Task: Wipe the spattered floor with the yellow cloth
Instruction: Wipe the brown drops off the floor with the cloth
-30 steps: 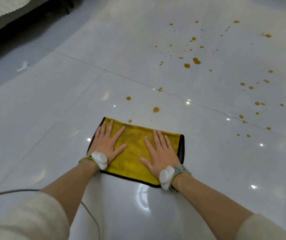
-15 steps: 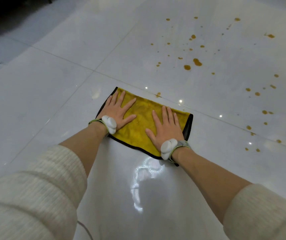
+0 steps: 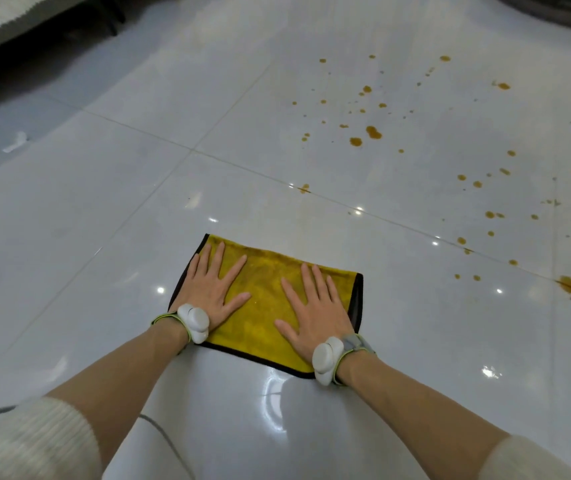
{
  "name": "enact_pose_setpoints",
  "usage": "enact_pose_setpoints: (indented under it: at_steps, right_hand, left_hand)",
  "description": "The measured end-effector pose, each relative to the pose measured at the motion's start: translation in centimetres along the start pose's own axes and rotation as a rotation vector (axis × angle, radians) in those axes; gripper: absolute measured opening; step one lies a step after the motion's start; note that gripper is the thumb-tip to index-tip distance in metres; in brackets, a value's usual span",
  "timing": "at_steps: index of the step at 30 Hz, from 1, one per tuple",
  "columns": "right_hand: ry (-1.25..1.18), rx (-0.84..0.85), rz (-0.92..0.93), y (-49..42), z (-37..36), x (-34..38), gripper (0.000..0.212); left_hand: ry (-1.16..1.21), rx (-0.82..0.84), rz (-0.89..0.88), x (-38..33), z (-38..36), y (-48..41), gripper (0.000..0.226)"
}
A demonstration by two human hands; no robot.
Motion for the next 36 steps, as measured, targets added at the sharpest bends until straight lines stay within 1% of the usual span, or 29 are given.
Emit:
enact_pose_setpoints:
  at_steps: [5,9,15,19,24,27,33,36]
  right_hand:
    - [-0.01,-0.04,0.002,-2.1,-0.1,-1.4,0.078]
    - [0.025,-0.074,-0.063,-7.4,0.5,-5.9,0.077]
    - [0.053,-0.138,-0.225,-14.5,0.8,-14.5,0.076]
    - [0.065,-0.149,-0.254,-16.6,1.2,-17.0,0.078]
    - [0.067,-0.12,-0.246,-15.4,1.2,-16.1,0.075]
    - [0.058,-0.096,-0.228,-12.3,1.1,-14.4,0.075]
    - [0.049,-0.017,-0.208,-3.0,1.3,-10.5,0.074]
    - [0.041,-0.021,-0.214,2.6,2.2,-10.4,0.075]
  left_hand:
    - [-0.003,-0.002,-0.021,0.5,-0.5,-3.0,0.089]
    - [0.007,-0.017,0.017,0.3,-0.3,-10.8,0.093]
    - [0.044,-0.045,-0.01,-2.9,-1.2,-23.0,0.085]
    - [0.016,-0.062,-0.061,-3.6,-0.9,-26.4,0.079]
    - [0.002,-0.053,-0.071,-3.7,-0.7,-25.2,0.081]
    - [0.002,-0.053,-0.093,-3.8,-0.7,-22.3,0.082]
    - [0.044,-0.031,-0.093,-6.4,-0.4,-12.0,0.084]
    - [0.028,-0.025,-0.116,-9.9,0.0,-7.6,0.087]
Point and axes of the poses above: each hand's wrist, its own y-axis away from the middle knuckle, its own z-axis out of the back of the hand, x = y × z, the point moved 9 cm from there along -y, towards the middle knuckle, and after that the axes turned 9 degrees about -x, right-handed, at the moved point
